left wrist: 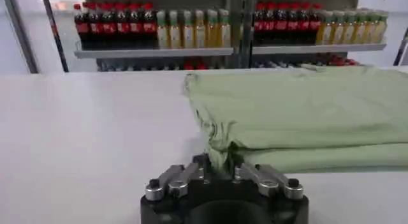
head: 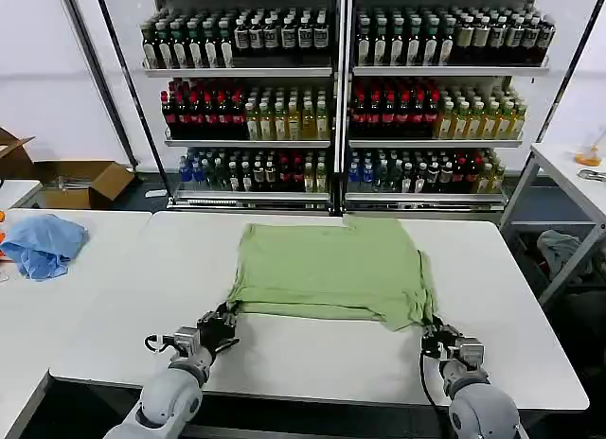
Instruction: Fold and organize the clothes.
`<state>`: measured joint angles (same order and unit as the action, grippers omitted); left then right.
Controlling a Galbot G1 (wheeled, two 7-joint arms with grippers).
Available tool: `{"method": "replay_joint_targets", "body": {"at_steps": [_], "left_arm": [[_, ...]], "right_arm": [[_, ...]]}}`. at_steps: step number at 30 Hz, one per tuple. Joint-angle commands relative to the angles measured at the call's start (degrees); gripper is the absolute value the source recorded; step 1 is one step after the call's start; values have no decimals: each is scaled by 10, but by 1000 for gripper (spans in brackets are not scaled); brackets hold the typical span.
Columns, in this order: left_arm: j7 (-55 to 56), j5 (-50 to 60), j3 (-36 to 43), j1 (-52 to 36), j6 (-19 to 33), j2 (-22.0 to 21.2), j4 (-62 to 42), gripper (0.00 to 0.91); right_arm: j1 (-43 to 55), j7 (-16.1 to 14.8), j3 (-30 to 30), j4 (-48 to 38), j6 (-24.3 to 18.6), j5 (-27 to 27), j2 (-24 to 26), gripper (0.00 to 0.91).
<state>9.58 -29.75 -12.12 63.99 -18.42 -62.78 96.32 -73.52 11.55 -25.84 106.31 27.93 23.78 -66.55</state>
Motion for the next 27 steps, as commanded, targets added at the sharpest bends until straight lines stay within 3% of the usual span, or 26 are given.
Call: {"method": "replay_joint_targets", "body": {"at_steps": [1, 12, 18, 25, 26, 27], "left_arm": [[-4, -24, -5, 11, -3, 7, 15, 20], [-1, -35, -45, 151, -21, 43, 165, 20], [3, -31, -72, 252, -26, 59, 249, 20], [2, 1, -103, 352, -33, 63, 306, 50], [3, 6, -111, 359, -36, 63, 311, 907], [3, 8, -117, 362, -38, 64, 317, 907]], "right_arm": [[-14, -2, -8, 15, 4, 11, 10, 0], [-166, 2, -51, 154, 8, 9, 24, 0], [-306, 0, -96, 243, 3, -5, 13, 0], [-422, -5, -115, 299, -8, -70, -14, 0], [-424, -5, -115, 301, -5, -76, -15, 212], [-422, -5, -117, 307, -4, -83, -16, 675]]}}
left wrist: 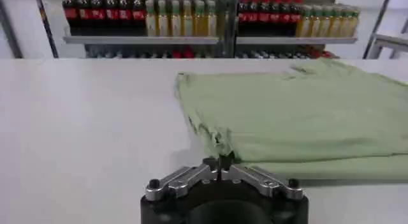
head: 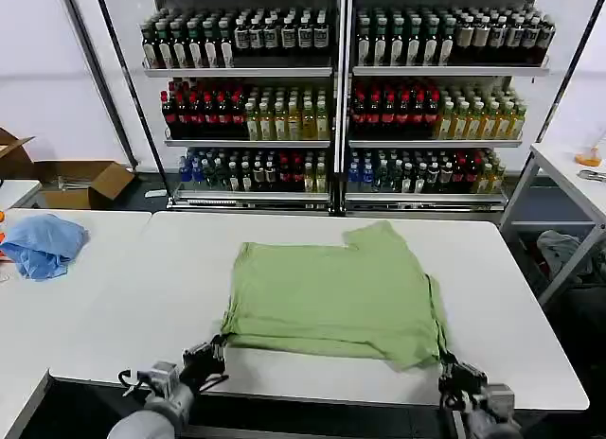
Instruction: Fold and organize the clothes.
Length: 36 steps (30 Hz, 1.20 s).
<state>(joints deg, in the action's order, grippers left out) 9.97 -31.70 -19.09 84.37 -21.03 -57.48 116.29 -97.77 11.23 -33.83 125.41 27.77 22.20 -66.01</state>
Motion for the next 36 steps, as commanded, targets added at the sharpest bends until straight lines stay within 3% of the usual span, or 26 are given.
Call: {"method": "replay_joint_targets", "body": {"at_steps": [1, 7, 13, 17, 21, 28, 36], "left_arm": [[-1, 28, -56, 160, -14, 13, 122, 907], [5, 24, -101, 125, -13, 26, 133, 907], [23, -45, -131, 25, -6, 61, 61, 907], [35, -87, -67, -127, -18, 65, -33, 907], [32, -82, 27, -261, -19, 56, -122, 907], [25, -68, 130, -424, -48, -8, -270, 907], [-7, -61, 218, -531, -44, -51, -408, 907]], "right_arm": [[-176, -2, -40, 118, -4, -67, -20, 907], [-94, 0, -64, 133, -29, -38, 15, 907], [54, 24, -54, 81, -16, 48, 82, 907], [248, 70, 12, -27, 38, 131, 105, 907], [376, 87, 92, -136, 53, 143, 104, 907], [543, 86, 184, -315, 54, 156, 87, 907], [648, 53, 239, -477, 54, 164, 39, 907]]}}
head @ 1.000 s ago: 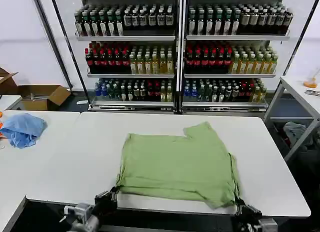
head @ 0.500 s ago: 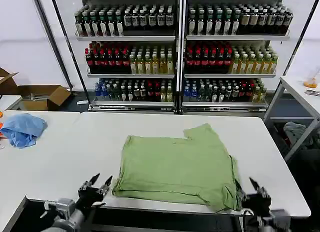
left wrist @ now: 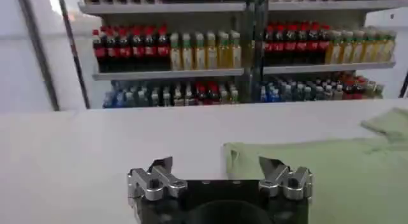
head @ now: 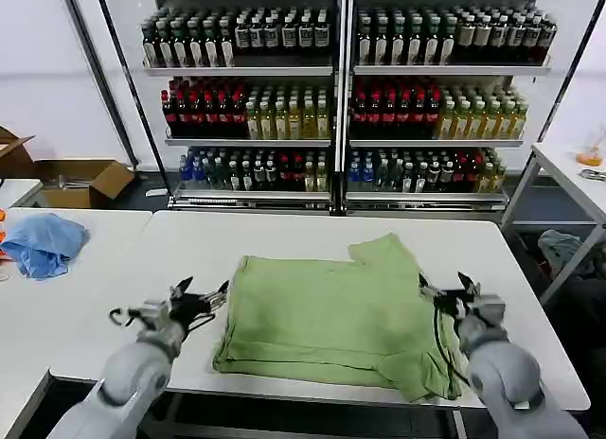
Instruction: Fold and organize the clothes.
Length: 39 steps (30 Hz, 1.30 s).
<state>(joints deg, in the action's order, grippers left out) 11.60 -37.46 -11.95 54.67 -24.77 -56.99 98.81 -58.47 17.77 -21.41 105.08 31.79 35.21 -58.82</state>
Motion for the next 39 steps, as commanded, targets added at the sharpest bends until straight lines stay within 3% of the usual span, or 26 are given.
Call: {"method": "replay_joint_targets", "body": {"at_steps": [1, 8, 17, 18, 20, 21, 22, 24, 29, 39], "left_arm": [[-25, -2, 153, -241, -4, -59, -249, 907], [-36, 6, 174, -264, 1, -78, -311, 907], [-43, 4, 174, -260, -2, -80, -319, 907], [-44, 4, 174, -259, -3, -79, -317, 816], [-45, 3, 175, -257, -3, -77, -315, 494], [-46, 3, 175, -256, -4, -76, -313, 272], [-48, 3, 175, -254, -5, -74, -311, 111], [-51, 0, 175, -250, -8, -72, -305, 50], [-59, -14, 173, -243, -15, -69, -298, 30], [-67, -23, 164, -234, -14, -68, -292, 30]], "right_arm": [[266, -18, 119, -289, 14, 34, -40, 907], [325, -41, 146, -407, 14, 28, -80, 907], [341, -67, 158, -470, 14, 20, -114, 907], [341, -70, 159, -471, 14, 20, -114, 836], [341, -79, 163, -477, 14, 20, -117, 705], [341, -87, 165, -482, 14, 20, -119, 534], [341, -89, 165, -484, 15, 20, -120, 212], [342, -97, 169, -494, 15, 20, -122, 20], [343, -117, 177, -500, 15, 21, -123, 0], [330, -118, 171, -485, 14, 26, -113, 0]]}}
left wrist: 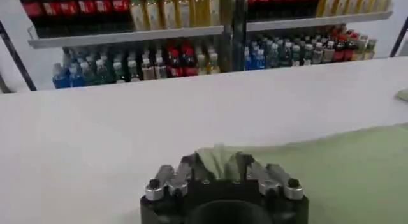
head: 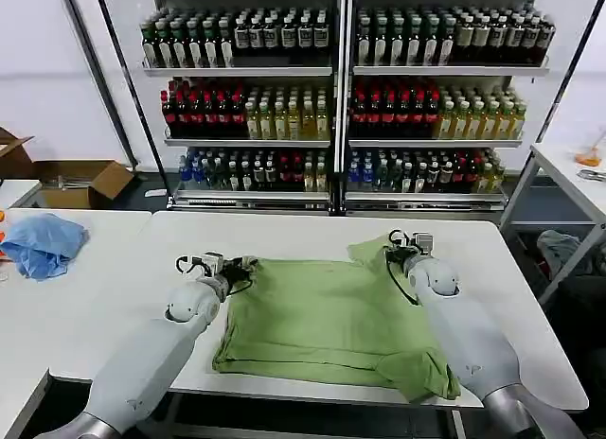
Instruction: Fold and organize the clothes.
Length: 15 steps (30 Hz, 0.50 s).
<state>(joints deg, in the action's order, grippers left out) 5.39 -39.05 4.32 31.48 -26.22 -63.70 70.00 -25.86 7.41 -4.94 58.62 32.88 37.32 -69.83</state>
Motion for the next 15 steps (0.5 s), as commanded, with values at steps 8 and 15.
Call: {"method": "replay_joint_targets", "body": {"at_steps": [8, 15], "left_arm": [[-6, -32, -39, 29, 16, 14, 50, 30], [0, -70, -87, 77, 22, 36, 145, 30]], "right_arm": [[-42, 1, -20, 96, -16, 18, 22, 0], [-114, 15, -61, 232, -13, 48, 66, 0]]}}
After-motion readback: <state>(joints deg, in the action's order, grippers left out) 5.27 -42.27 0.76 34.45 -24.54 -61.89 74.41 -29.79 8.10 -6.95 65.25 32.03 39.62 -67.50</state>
